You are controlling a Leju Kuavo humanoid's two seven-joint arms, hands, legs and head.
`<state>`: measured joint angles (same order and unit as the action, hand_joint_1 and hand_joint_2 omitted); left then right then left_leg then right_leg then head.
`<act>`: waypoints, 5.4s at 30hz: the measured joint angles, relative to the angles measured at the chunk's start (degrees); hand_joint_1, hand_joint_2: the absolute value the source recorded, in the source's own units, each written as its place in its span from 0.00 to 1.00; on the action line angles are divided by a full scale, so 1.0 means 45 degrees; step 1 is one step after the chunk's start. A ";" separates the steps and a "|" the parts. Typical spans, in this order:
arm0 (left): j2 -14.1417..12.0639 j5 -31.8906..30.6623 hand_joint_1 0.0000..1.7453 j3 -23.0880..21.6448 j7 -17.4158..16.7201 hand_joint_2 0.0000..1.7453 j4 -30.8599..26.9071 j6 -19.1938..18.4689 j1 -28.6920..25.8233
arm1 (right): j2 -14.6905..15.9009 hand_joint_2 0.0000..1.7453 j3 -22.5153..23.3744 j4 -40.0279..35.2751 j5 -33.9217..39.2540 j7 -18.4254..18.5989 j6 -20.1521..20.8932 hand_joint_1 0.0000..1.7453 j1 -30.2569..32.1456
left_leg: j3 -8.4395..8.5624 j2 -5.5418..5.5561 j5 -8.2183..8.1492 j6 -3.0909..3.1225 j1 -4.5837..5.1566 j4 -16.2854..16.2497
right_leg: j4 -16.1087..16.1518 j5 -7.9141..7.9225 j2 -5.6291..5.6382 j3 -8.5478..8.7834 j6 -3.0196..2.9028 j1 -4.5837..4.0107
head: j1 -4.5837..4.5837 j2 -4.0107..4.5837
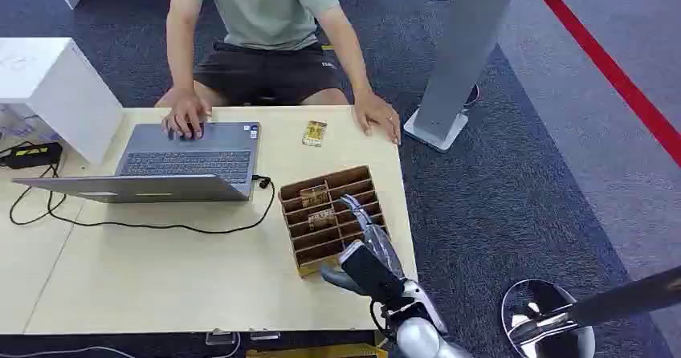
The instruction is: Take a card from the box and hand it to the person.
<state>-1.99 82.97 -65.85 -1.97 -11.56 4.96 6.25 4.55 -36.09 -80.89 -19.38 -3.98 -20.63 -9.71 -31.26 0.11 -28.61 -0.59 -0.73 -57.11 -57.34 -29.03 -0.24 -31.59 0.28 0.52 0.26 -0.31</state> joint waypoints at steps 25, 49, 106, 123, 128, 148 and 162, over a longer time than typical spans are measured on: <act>0.0189 -0.0763 0.00 -0.0243 -0.0622 0.00 0.0000 0.0019 0.0212 | -0.2307 1.00 -0.2196 0.3235 -0.6369 0.8763 0.3414 0.57 -0.5847 | -0.0010 0.0002 0.0024 -0.0006 0.0000 0.0000 | -0.0028 0.0010 -0.0005 -0.0008 -0.0001 0.0000 | -0.0020 0.0000; 0.0242 -0.0297 0.00 -0.0311 -0.0452 0.00 0.0000 0.0000 0.0042 | -0.1327 1.00 -0.2725 0.0637 -0.6792 0.9614 0.3793 0.46 -0.3930 | 0.0000 -0.0002 0.0023 -0.0006 0.0001 -0.0002 | -0.0022 0.0011 0.0004 -0.0013 -0.0001 0.0001 | 0.0009 0.0000; 0.0233 -0.0447 0.00 -0.0345 -0.0491 0.00 0.0000 -0.0170 0.0041 | -0.0986 1.00 -0.2715 0.1074 -0.6675 0.8948 0.3259 0.54 -0.3854 | -0.0001 -0.0001 0.0023 -0.0006 0.0001 -0.0002 | -0.0023 0.0011 0.0002 -0.0007 -0.0001 0.0001 | -0.0005 0.0000; 0.0296 -0.0360 0.00 -0.0345 -0.0500 0.00 0.0000 -0.0024 0.0041 | -0.1350 1.00 -0.2701 0.2093 -0.6782 0.7850 0.2215 1.00 -0.4127 | 0.0000 -0.0001 0.0023 -0.0006 0.0001 -0.0002 | -0.0023 0.0011 0.0002 -0.0007 -0.0001 0.0001 | 0.0000 0.0000; 0.0296 -0.0399 0.00 -0.0355 -0.0476 0.00 0.0000 -0.0024 0.0040 | -0.1384 1.00 -0.2700 0.2239 -0.6767 0.7773 0.2161 1.00 -0.4154 | 0.0007 -0.0001 0.0024 -0.0007 0.0001 -0.0002 | -0.0023 0.0012 0.0002 -0.0003 -0.0001 0.0001 | -0.0010 0.0000; 0.0296 -0.0325 0.00 -0.0369 -0.0121 0.00 0.0000 -0.0087 0.0039 | -0.1243 1.00 -0.2380 0.0184 -0.5942 0.7656 0.1846 1.00 -0.7681 | 0.0003 -0.0005 0.0032 -0.0009 0.0001 -0.0005 | -0.0027 0.0028 0.0007 -0.0011 -0.0015 0.0001 | -0.0010 0.0000; 0.0354 -0.1108 0.00 -0.1088 -0.0923 0.00 0.0000 -0.0257 0.0754 | -0.2206 1.00 -0.2385 0.7768 -0.5402 0.5300 0.0296 1.00 -0.9743 | -0.0004 0.0007 0.0044 -0.0008 0.0001 -0.0005 | -0.0027 0.0039 -0.0004 -0.0005 -0.0013 0.0000 | 0.0015 0.0000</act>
<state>-0.39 77.99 -70.75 -6.12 -11.56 3.80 9.64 -5.38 -46.82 -45.93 -43.69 19.87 -19.30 -53.55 -31.28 0.14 -28.42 -0.62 -0.73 -57.13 -57.46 -28.85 -0.26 -31.62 0.22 0.52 0.33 -0.31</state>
